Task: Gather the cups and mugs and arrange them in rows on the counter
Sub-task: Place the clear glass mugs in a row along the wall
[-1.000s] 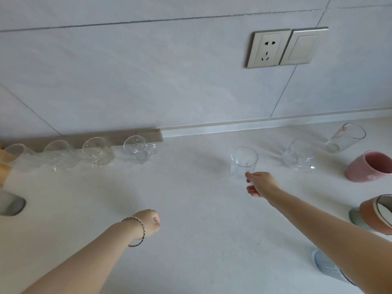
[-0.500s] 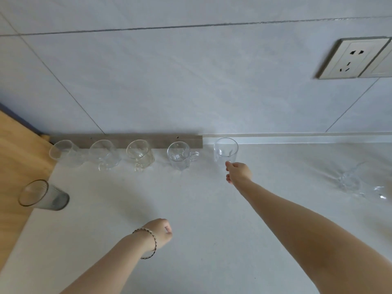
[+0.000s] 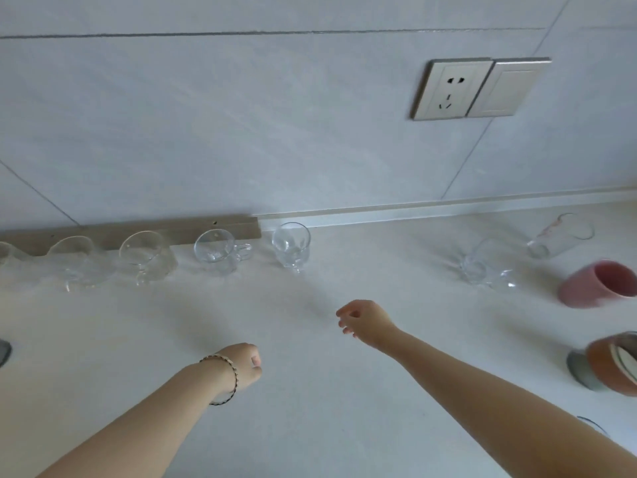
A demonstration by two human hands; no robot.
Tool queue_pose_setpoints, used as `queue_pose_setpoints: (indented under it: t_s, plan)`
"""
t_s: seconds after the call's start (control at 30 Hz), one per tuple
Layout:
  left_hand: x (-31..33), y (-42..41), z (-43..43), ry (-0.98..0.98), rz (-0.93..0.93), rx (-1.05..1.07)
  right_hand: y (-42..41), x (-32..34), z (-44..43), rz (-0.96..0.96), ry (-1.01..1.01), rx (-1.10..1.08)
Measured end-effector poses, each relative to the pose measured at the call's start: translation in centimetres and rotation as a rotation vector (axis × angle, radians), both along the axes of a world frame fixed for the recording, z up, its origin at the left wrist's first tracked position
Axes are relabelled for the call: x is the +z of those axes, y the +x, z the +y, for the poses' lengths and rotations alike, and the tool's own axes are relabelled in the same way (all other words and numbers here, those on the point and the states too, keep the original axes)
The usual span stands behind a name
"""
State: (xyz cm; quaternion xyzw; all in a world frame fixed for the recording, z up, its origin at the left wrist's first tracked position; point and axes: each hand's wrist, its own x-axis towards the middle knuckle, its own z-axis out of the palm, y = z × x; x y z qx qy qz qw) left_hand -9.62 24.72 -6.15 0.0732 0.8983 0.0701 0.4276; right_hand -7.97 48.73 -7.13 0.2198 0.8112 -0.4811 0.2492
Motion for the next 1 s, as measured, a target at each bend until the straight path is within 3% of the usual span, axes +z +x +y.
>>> queue_pose_setpoints:
  t_s: [0.2,0.33,0.5,0.77,1.0]
  plan:
    - [0.4,1.1,8.3,0.023,0.01,-0.113,1.4,3.9,13.1,0.162,0.469,-0.004]
    - [0.0,2.2,11.7,0.017,-0.007,-0.157,-0.1,5.9,20.1,0.107,0.711,-0.086]
    - [0.7,2.5,13.0,-0.009,0.004,-0.154,-1.3,3.9,22.7,-0.057,0.72,-0.141]
    - [1.4,2.4,9.7,-0.064,0.005,-0.092,-1.2,2.0,23.2,0.059,0.681,-0.321]
    - [0.8,4.4,5.9,-0.07,-0.022,-0.04,2.1,3.6,17.6,0.029,0.757,-0.043]
